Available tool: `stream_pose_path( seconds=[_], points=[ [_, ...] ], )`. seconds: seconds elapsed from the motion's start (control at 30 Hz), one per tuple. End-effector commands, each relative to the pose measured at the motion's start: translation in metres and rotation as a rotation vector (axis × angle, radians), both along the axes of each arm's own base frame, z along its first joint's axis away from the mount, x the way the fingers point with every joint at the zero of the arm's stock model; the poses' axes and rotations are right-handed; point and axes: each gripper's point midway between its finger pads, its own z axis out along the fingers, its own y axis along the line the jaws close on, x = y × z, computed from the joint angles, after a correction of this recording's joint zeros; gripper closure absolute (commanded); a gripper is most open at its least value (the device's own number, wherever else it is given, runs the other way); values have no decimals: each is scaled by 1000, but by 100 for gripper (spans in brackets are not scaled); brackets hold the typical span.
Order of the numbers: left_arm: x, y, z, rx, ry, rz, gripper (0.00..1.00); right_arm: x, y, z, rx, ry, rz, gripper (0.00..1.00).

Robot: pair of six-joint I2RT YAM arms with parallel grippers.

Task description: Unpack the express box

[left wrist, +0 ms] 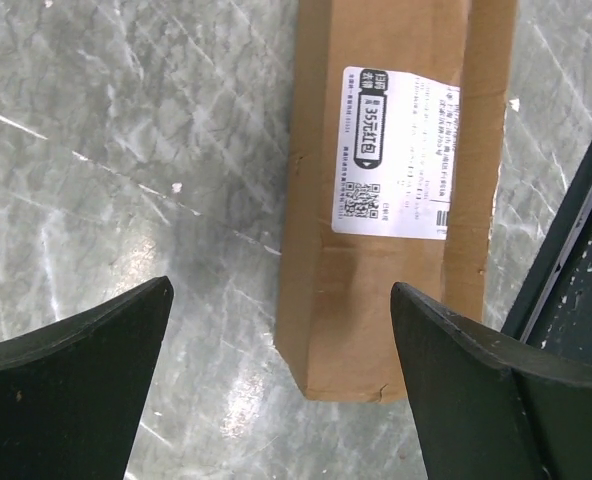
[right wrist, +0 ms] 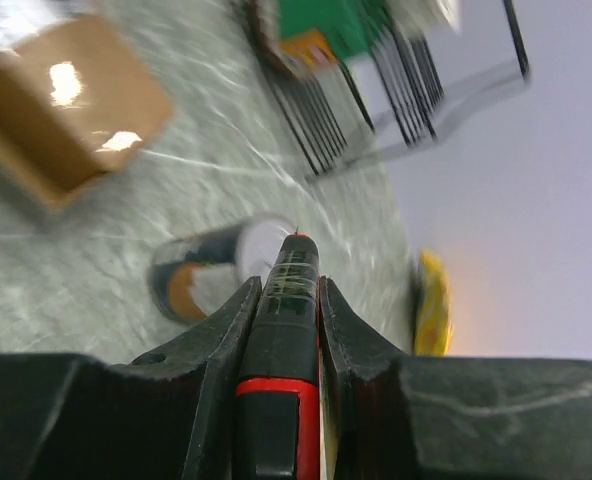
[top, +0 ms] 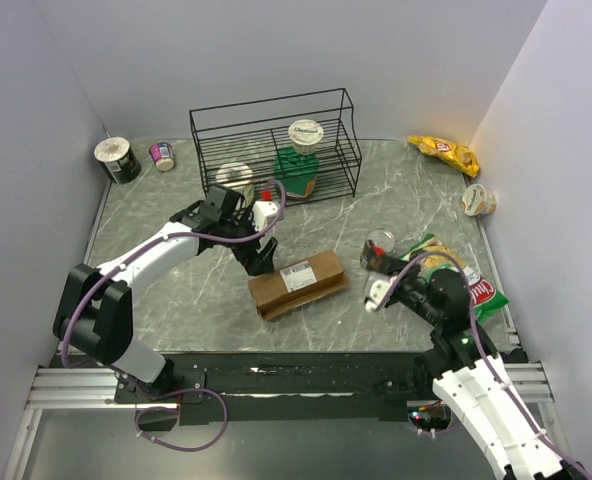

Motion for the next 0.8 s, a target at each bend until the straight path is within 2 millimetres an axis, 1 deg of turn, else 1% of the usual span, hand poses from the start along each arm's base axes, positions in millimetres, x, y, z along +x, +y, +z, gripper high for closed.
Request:
stream_pose_path(
  seconds=[0.0, 0.1, 0.17, 0.2, 0.23, 0.27, 0.3, 0.37, 0.43, 0.47, 0.53, 0.57, 0.6, 0.67, 0.7, 0.73, 0.77],
  points=[
    [6, 3, 15, -8, -25, 43, 3, -2, 32, 1, -120, -217, 226, 100],
    [6, 7, 15, -8, -3, 70, 4, 1, 42, -22, -170, -218, 286, 100],
    [8, 12, 17, -7, -10, 95, 3, 8, 44, -29, -200, -269, 291, 100],
    [7, 14, 15, -3, -9, 102, 4, 12, 44, -38, -217, -262, 292, 100],
    [9, 17, 17, -3, -18, 113, 4, 15, 44, -42, -235, -274, 291, 100],
    [8, 19, 17, 2, -20, 118, 3, 16, 42, -52, -247, -263, 285, 100],
    [7, 21, 16, 6, -20, 119, 4, 19, 43, -54, -249, -269, 282, 100],
    [6, 26, 17, 6, -19, 128, 3, 18, 43, -64, -261, -252, 293, 100],
    [6, 28, 16, 7, -21, 130, 4, 18, 46, -68, -276, -280, 315, 100],
    [6, 28, 16, 7, -19, 133, 4, 13, 48, -78, -279, -272, 337, 100],
    [7, 29, 16, 6, -19, 137, 3, 12, 49, -84, -301, -279, 356, 99],
    [8, 29, 17, 5, -20, 140, 4, 9, 49, -92, -313, -266, 366, 94],
    [8, 28, 18, -1, -20, 135, 3, 9, 47, -97, -328, -260, 366, 78],
    [8, 26, 20, -4, -20, 126, 4, 7, 44, -107, -357, -238, 369, 63],
    [9, 25, 23, -12, -26, 119, 4, 7, 41, -107, -368, -229, 359, 52],
    [7, 22, 25, -25, -20, 97, 4, 5, 39, -110, -374, -212, 357, 47],
    [6, 20, 27, -34, -20, 85, 4, 0, 37, -117, -384, -165, 364, 43]
  ],
)
